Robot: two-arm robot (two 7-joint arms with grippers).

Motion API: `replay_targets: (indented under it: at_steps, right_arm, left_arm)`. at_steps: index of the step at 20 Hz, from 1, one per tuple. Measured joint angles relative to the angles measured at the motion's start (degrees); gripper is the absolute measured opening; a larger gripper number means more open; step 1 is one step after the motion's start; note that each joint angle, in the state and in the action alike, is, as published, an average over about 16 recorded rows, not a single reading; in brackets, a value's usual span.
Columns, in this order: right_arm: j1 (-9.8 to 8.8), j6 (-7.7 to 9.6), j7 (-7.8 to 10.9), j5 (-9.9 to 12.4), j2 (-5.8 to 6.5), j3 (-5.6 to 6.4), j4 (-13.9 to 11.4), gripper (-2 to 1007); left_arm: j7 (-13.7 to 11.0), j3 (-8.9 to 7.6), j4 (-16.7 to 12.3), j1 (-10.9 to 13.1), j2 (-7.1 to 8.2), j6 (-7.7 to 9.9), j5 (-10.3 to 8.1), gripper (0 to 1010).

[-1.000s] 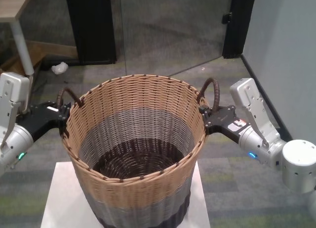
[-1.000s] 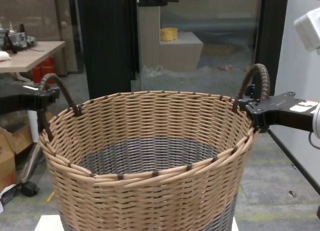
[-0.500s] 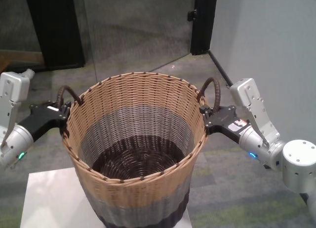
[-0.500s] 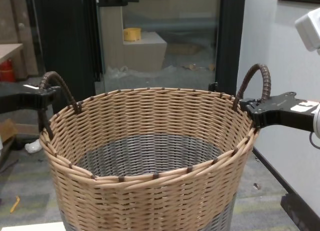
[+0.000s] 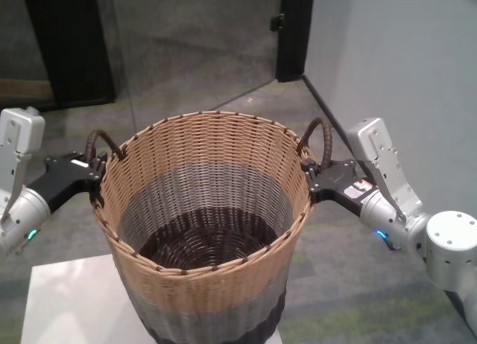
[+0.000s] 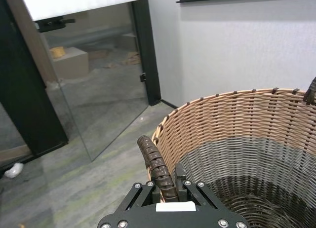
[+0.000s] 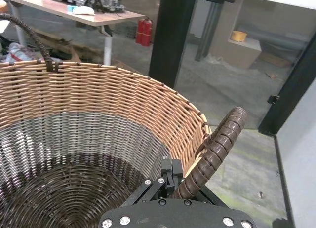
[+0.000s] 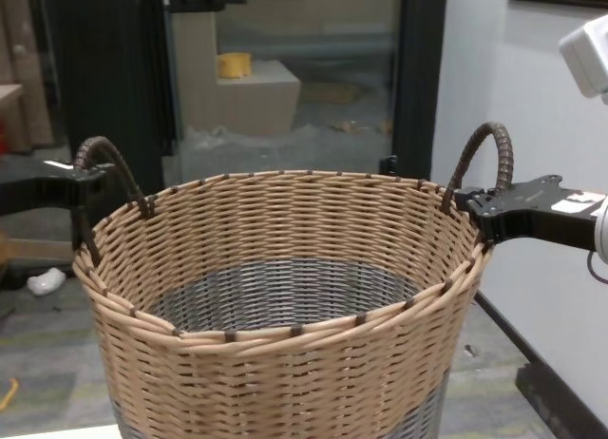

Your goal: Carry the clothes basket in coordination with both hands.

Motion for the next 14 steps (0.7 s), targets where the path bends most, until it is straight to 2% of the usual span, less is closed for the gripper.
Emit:
replay_targets:
  at_steps: [14]
  right_arm:
    - [0.0, 0.0, 0.0, 0.01, 0.0, 0.0, 0.0, 21]
  left_arm:
    - [0.01, 0.02, -0.02, 0.0, 0.02, -0.05, 0.01, 196]
